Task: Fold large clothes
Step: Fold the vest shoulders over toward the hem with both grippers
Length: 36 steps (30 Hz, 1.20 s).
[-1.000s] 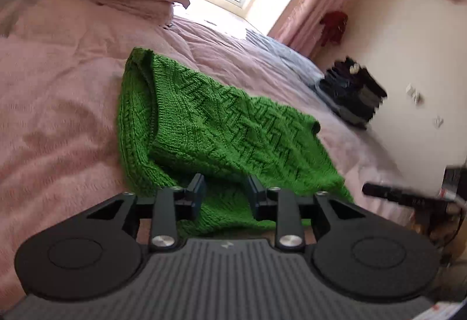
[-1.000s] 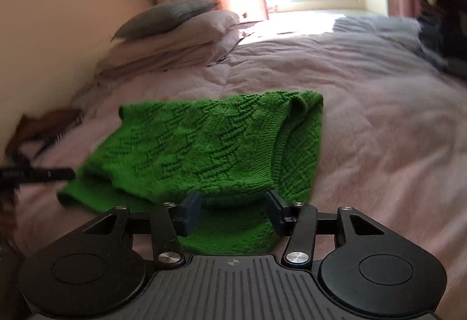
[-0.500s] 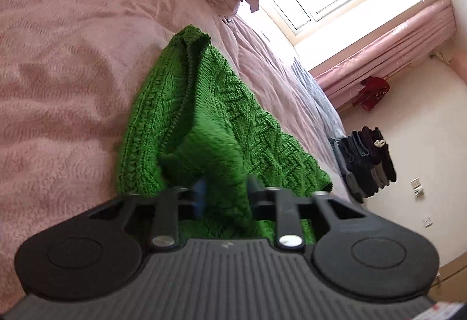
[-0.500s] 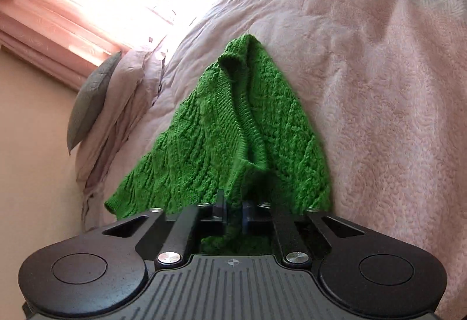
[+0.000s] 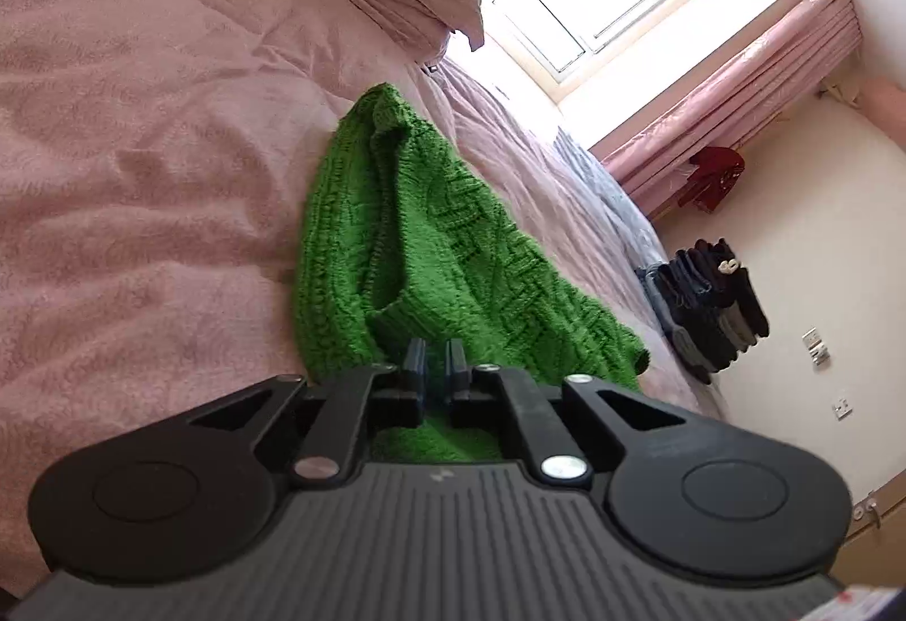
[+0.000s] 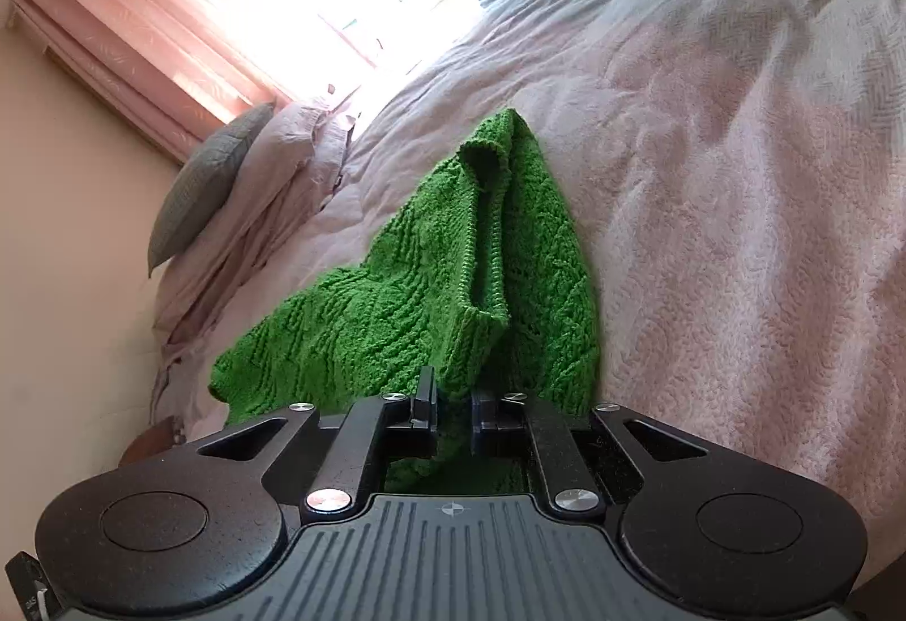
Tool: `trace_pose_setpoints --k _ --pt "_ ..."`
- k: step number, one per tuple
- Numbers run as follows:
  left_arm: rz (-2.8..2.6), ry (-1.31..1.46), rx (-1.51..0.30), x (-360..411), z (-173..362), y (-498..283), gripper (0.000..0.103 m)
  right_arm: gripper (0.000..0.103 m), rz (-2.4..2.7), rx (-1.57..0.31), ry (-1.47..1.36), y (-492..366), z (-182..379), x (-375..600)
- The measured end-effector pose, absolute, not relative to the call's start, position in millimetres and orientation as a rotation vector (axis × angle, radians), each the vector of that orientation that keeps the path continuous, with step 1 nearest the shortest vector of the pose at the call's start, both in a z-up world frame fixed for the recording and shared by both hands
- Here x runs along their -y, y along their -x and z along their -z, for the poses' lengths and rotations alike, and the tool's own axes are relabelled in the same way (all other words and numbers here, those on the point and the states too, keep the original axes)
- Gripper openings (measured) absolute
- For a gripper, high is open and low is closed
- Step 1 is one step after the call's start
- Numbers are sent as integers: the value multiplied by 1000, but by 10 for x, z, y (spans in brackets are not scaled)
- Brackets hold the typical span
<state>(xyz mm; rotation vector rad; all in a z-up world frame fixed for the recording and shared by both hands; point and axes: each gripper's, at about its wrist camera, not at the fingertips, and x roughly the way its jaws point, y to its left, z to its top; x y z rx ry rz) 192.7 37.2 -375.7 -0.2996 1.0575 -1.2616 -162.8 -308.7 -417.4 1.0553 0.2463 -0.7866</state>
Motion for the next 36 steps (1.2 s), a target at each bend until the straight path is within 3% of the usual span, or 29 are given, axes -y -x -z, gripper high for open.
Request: trace_pose_setpoints --k 2,4,7,9,10,15,24,28,32,36 --pt "1252 334 -1084 -298 3747 -1926 42 8 789 -240 -1078 1652 4206 3077" --pt "1217 333 -1117 -200 3805 -1936 49 13 794 -247 -1093 1665 4235 3082" --pt "1176 350 -1181 -64 3958 -1978 48 14 800 -248 -1118 1694 4269 3090" --pt "1146 341 -1188 3 4015 -1994 30 14 793 -239 -1111 1718 4247 3083" --pt "1138 323 -1167 7 4005 -1987 5 7 798 -230 -1100 1739 4220 3070" --pt "1190 261 -1007 -277 3732 -1866 6 6 767 -170 -1023 1849 3998 2973" --pt "1173 121 -979 -414 3880 -1703 8 8 822 -373 -966 1741 4184 2899" --pt "1149 54 -921 -431 3703 -1742 15 31 885 -434 -797 1686 3898 2864" --pt "1074 -40 -743 -315 3364 -1901 16 32 959 -438 -573 1536 3654 3044" --pt "1132 -135 -650 308 3192 -2040 16 32 939 -433 -426 1151 3563 3460"
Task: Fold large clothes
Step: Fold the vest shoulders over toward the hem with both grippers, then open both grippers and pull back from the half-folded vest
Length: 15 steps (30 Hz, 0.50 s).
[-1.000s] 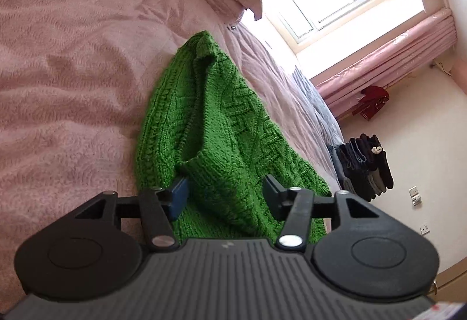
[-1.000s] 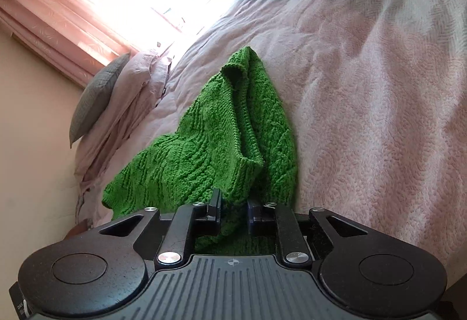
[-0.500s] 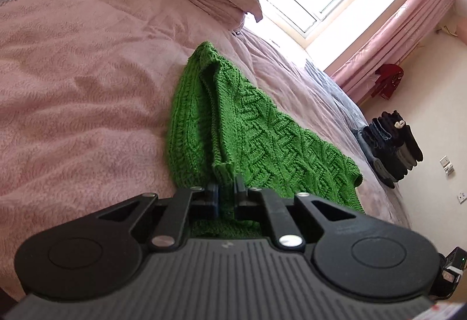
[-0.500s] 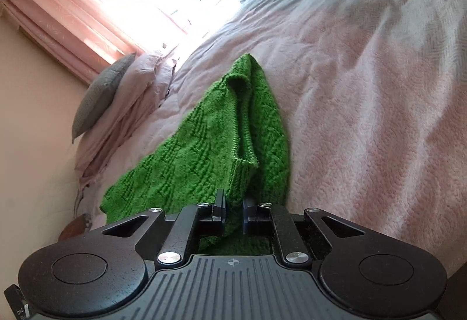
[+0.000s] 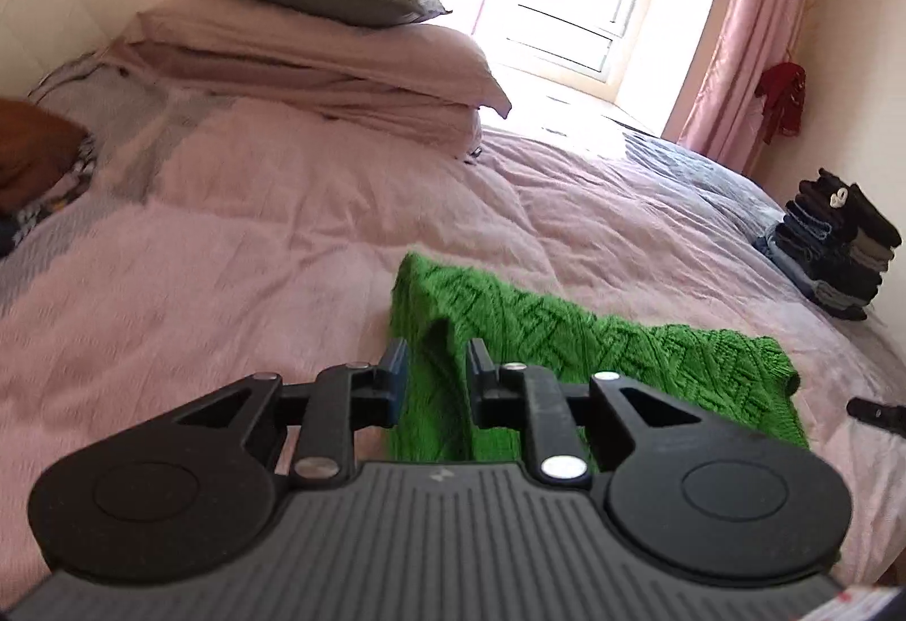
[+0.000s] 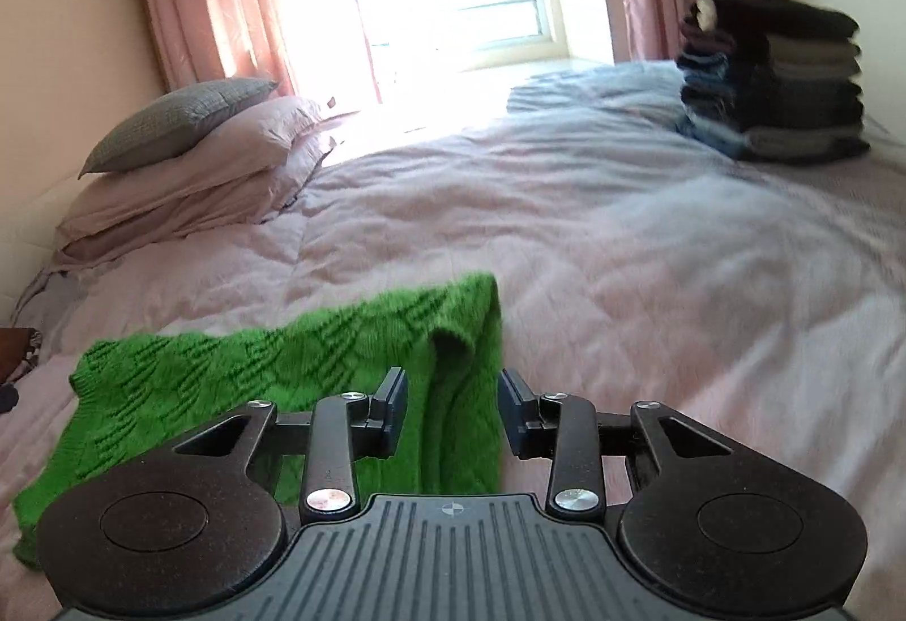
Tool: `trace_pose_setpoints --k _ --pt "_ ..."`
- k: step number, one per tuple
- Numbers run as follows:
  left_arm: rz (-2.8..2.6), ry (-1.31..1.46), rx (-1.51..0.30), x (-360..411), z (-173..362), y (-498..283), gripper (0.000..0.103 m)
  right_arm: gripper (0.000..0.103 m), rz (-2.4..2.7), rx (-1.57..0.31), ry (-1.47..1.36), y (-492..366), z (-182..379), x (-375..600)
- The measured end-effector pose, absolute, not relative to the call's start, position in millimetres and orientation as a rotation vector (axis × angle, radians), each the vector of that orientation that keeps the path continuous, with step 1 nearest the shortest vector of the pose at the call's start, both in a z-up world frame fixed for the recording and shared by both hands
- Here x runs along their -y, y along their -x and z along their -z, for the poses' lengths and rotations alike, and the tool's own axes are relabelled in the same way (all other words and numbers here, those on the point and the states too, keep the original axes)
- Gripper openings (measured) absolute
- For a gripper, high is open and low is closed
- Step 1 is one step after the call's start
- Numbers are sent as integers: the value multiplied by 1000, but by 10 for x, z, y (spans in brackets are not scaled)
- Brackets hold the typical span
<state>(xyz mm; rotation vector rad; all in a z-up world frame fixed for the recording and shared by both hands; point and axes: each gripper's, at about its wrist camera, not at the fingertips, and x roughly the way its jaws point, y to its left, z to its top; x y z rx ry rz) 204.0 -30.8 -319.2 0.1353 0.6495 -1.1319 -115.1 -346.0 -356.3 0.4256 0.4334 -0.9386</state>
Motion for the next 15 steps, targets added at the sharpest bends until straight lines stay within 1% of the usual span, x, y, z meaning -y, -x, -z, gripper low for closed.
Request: trace_pose_setpoints --k 3,6,8,9,10,12,15 --pt "1211 -203 -598 869 3188 -2035 16 32 909 -440 -301 824 3594 3750" --pt "1194 -266 -586 1298 3390 -2080 16 32 869 -485 -232 593 3802 4044" --pt "1165 -300 -619 1480 3636 -2180 16 32 844 -608 -267 487 4115 4290" --pt "1136 -327 -661 1547 3801 -2262 16 32 829 -684 -291 453 4295 4379" --pt "1120 -331 -707 1583 3952 -2337 17 31 814 -690 -281 470 4431 4400" --pt "1119 -262 -762 1523 4148 -2481 17 31 809 -667 -260 530 4457 4352" --pt "1106 -237 -764 1403 4019 -2496 16 32 872 -662 -258 622 4233 4213"
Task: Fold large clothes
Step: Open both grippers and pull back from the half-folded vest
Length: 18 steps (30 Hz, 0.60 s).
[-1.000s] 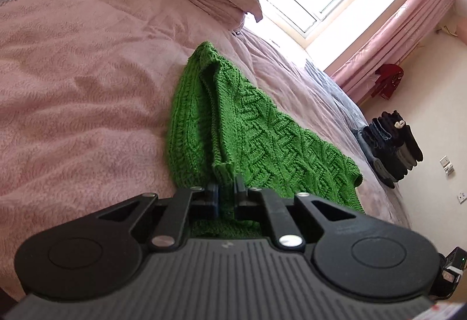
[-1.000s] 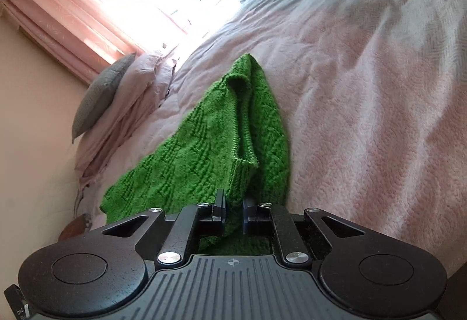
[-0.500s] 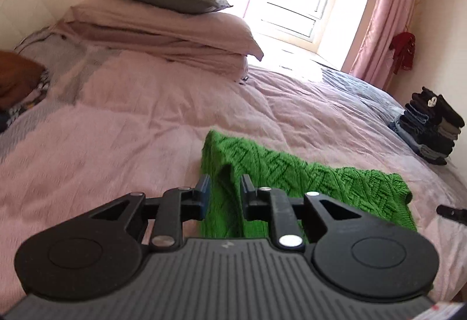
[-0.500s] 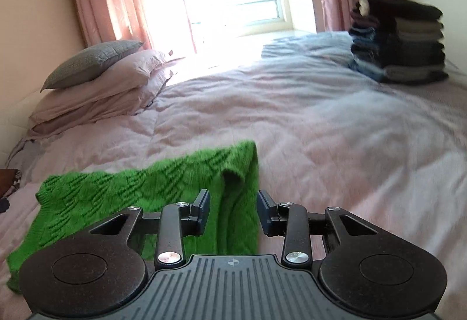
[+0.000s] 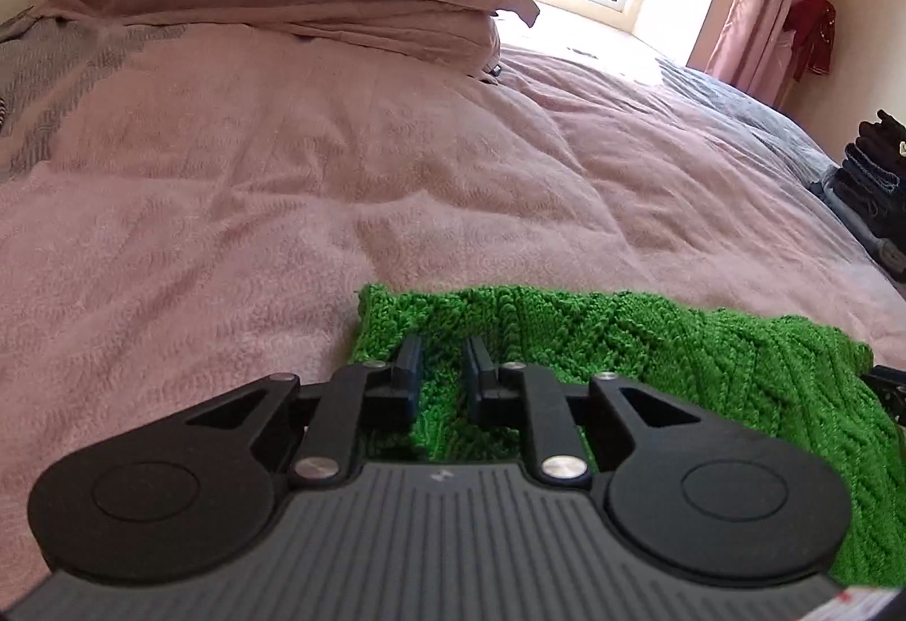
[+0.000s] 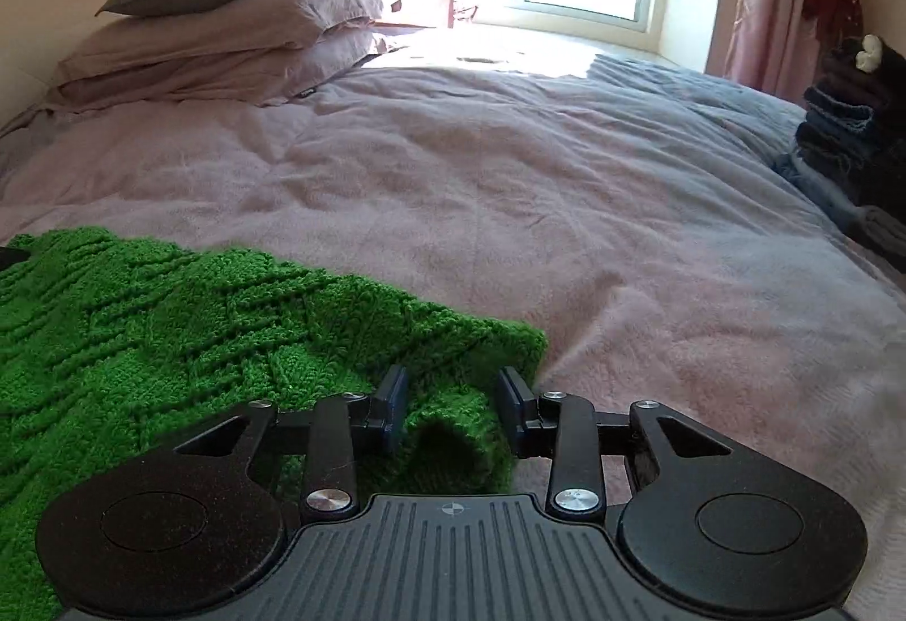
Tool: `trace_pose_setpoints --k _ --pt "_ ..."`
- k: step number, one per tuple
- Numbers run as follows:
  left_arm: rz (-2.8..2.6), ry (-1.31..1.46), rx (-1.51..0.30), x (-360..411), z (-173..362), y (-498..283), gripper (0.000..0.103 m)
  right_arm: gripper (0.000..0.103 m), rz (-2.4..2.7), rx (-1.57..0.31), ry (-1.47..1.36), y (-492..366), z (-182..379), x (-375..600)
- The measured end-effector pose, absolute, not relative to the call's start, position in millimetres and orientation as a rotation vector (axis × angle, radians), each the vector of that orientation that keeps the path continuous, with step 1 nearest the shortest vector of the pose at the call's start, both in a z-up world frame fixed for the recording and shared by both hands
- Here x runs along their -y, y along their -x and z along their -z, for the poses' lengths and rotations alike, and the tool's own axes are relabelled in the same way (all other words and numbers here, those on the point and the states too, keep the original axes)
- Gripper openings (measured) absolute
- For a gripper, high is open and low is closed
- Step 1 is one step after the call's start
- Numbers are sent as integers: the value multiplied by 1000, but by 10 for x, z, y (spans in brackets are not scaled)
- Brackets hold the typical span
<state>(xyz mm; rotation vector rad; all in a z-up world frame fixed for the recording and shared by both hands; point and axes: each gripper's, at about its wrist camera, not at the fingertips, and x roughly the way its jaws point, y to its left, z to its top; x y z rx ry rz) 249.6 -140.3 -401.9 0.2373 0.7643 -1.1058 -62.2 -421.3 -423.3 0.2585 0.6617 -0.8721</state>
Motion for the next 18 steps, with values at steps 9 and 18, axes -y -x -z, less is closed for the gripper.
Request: trace_pose_setpoints --k 9,18 --pt "1195 -173 -718 318 3327 -1606 24 32 732 -514 -364 1203 3709 2813" --pt "1135 -240 -833 -67 3722 -1134 31 32 766 -666 -395 1091 4191 2557"
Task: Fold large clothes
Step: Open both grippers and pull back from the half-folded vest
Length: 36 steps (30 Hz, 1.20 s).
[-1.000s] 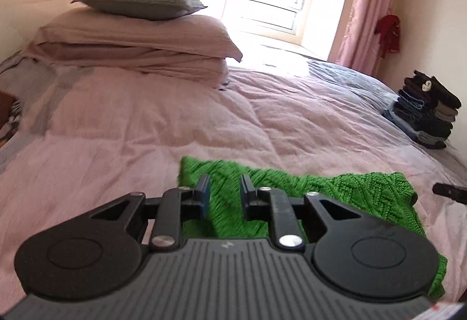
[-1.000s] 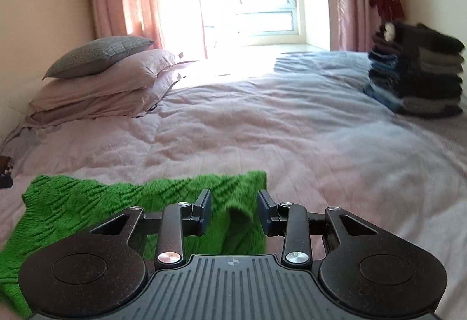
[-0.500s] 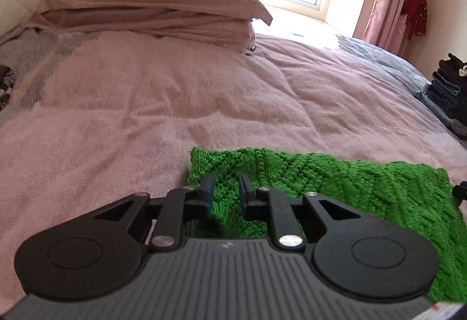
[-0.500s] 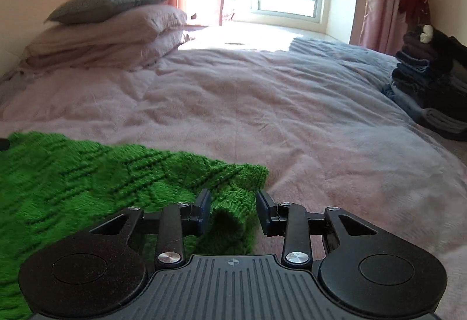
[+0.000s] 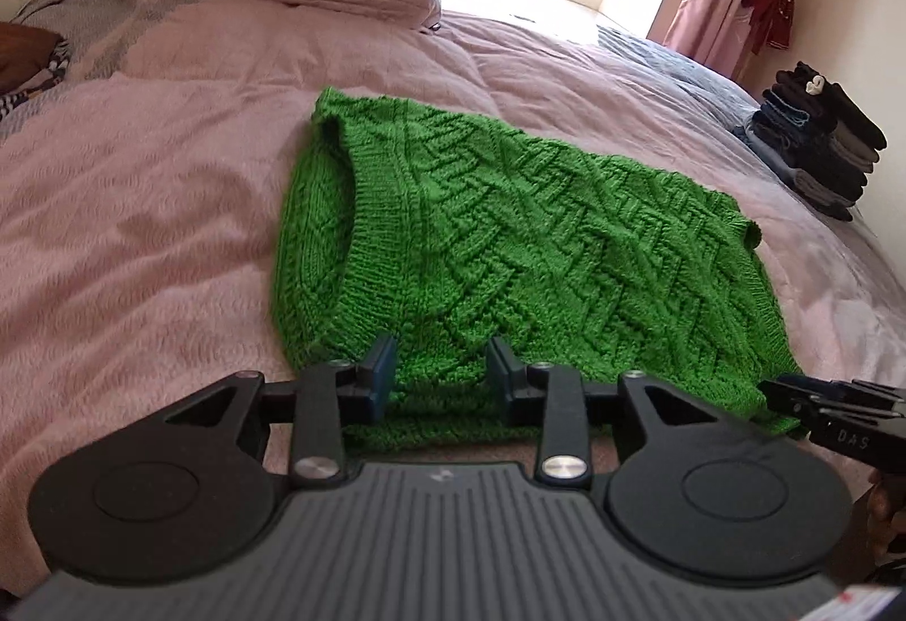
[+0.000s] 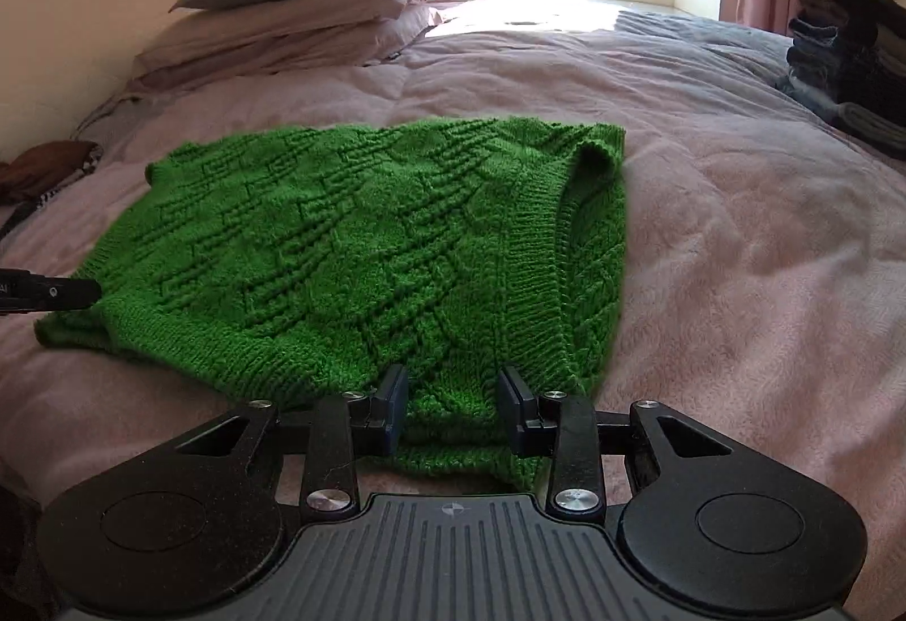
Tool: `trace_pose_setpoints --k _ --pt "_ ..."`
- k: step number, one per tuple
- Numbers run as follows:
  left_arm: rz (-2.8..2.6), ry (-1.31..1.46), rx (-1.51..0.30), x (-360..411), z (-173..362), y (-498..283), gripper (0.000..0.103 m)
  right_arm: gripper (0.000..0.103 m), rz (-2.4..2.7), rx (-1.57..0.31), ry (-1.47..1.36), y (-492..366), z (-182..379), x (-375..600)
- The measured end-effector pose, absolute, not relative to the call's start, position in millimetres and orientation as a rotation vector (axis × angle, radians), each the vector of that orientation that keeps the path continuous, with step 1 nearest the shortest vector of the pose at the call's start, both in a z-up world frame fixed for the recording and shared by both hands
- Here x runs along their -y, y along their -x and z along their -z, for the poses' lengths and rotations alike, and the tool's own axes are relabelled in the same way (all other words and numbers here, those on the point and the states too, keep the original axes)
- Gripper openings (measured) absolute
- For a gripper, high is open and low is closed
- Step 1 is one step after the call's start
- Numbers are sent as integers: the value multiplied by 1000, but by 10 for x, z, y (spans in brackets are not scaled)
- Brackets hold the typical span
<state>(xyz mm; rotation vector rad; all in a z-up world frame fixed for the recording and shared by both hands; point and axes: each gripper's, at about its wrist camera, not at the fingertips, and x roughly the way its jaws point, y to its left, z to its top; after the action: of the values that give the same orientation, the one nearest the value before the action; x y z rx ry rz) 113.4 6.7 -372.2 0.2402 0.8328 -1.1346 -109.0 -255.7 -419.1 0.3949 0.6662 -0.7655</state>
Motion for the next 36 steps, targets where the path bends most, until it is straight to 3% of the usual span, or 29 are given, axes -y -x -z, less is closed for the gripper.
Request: trace_pose_setpoints --k 3,5,7,11,17,21,30,36 --pt "1104 -261 -818 -83 3613 -1044 33 32 798 -651 -402 1130 4004 2461" --pt "1103 -268 -813 -131 3505 -972 48 35 805 -638 -419 1203 3893 2375" --pt "1104 -257 -813 -214 3414 -905 56 41 809 -608 -435 1290 3812 2247" --pt "1101 -257 -799 -384 3281 -762 66 50 818 -591 -457 1377 3710 2063" --pt "1106 -276 -783 -608 3194 -573 81 52 823 -592 -474 1489 3643 1817" --pt "1111 -287 -802 -711 3206 -496 84 52 837 -591 -486 1573 3611 1723" --pt "1103 -287 -742 -852 3067 -421 101 53 863 -572 -486 1656 3475 1619" --pt "1076 -276 -697 -944 2985 -438 102 53 852 -578 -486 1626 3474 1617"
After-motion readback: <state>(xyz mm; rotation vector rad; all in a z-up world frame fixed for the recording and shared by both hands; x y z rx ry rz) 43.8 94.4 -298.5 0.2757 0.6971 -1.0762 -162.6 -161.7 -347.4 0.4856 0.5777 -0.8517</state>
